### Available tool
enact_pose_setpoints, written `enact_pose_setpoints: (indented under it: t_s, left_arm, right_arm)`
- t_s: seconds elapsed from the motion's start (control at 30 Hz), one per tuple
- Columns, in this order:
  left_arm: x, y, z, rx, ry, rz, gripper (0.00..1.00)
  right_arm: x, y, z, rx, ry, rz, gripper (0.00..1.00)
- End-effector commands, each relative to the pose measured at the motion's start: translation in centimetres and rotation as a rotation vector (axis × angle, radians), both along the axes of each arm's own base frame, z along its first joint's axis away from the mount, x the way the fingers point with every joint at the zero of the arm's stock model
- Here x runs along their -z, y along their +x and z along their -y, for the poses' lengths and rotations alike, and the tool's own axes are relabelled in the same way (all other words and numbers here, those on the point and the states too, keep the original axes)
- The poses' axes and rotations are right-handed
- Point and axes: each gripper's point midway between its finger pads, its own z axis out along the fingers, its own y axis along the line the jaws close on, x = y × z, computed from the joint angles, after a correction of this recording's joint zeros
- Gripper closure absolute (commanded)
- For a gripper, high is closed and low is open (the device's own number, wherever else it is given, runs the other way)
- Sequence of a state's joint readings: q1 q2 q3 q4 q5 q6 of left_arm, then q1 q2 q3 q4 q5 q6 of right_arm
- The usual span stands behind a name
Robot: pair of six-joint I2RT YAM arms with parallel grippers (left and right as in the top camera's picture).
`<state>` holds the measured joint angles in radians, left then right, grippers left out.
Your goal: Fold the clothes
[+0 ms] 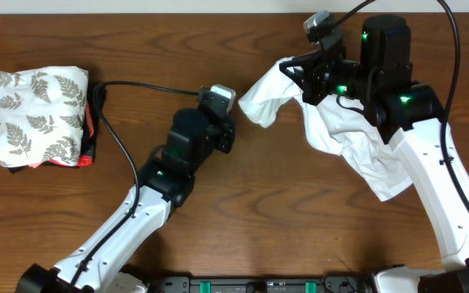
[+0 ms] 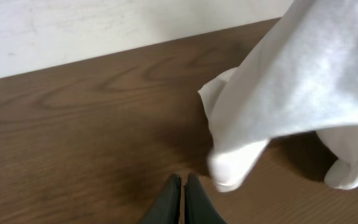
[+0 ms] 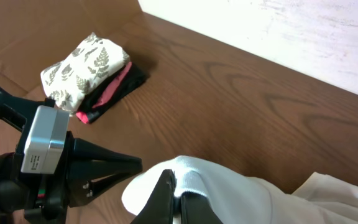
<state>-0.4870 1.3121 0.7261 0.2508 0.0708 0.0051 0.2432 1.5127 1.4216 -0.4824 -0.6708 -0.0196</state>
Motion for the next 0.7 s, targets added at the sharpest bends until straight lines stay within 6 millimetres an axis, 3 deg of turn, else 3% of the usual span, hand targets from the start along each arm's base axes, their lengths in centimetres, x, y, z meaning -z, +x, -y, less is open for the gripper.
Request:
enact_pose_setpoints:
  t_s: [0.0,0.23,0.27,0.33,0.37,0.4,0.5,0.57,0.63,0.67]
  left_arm:
    - [-0.7,0.0,-0.2,0.0,0.012,0.017,0.94]
    - [-0.4,-0.3,-0.1,0.01,0.016,-0.002,0.94]
    - [-0.5,-0.4,0.0,0.017,0.012,-0.001,0.87]
    - [-0.8,-0.7,0.3,0.04,0.001,-0.002,0.46]
    - [-0.7,-1.0,0.5,0.055,-0.003,-0.01,0.05]
    - [-0.7,-1.3,0.6,0.066,-0.006,-0.017,0.03]
    - [-0.5,-2.8,1.7,0.141,-0.064,-0.081,0.1]
    - [0.0,-4.1,2.8,0.218,-0.095,-0.136,0.46]
    - [0.8,-4.4,2.9,0.229,-0.089,-0.169,0.94]
    - [1.3,-4.5,2.9,0.228,-0.083,-0.185,0.94]
  right_arm:
    - [-0.7,-0.5,-0.2,-0.027,0.005,0.025,0.99]
    - [-0.6,-0.5,-0.2,-0.027,0.005,0.024,0.99]
    - [-0.6,-0.5,-0.2,-0.027,0.005,0.024,0.99]
    - [-0.6,-0.5,-0.2,-0.027,0.004,0.023,0.99]
    - [-0.6,-0.5,-0.2,-0.027,0.004,0.023,0.99]
    - [-0.6,-0.5,-0.2,-0.028,0.003,0.024,0.99]
    - [-0.6,-0.5,-0.2,-0.031,-0.003,0.029,0.99]
    - [-0.5,-0.6,-0.2,-0.033,-0.005,0.028,0.99]
    - [-0.5,-0.6,-0.1,-0.033,-0.005,0.026,0.99]
    - [-0.5,-0.6,-0.2,-0.034,-0.005,0.026,0.99]
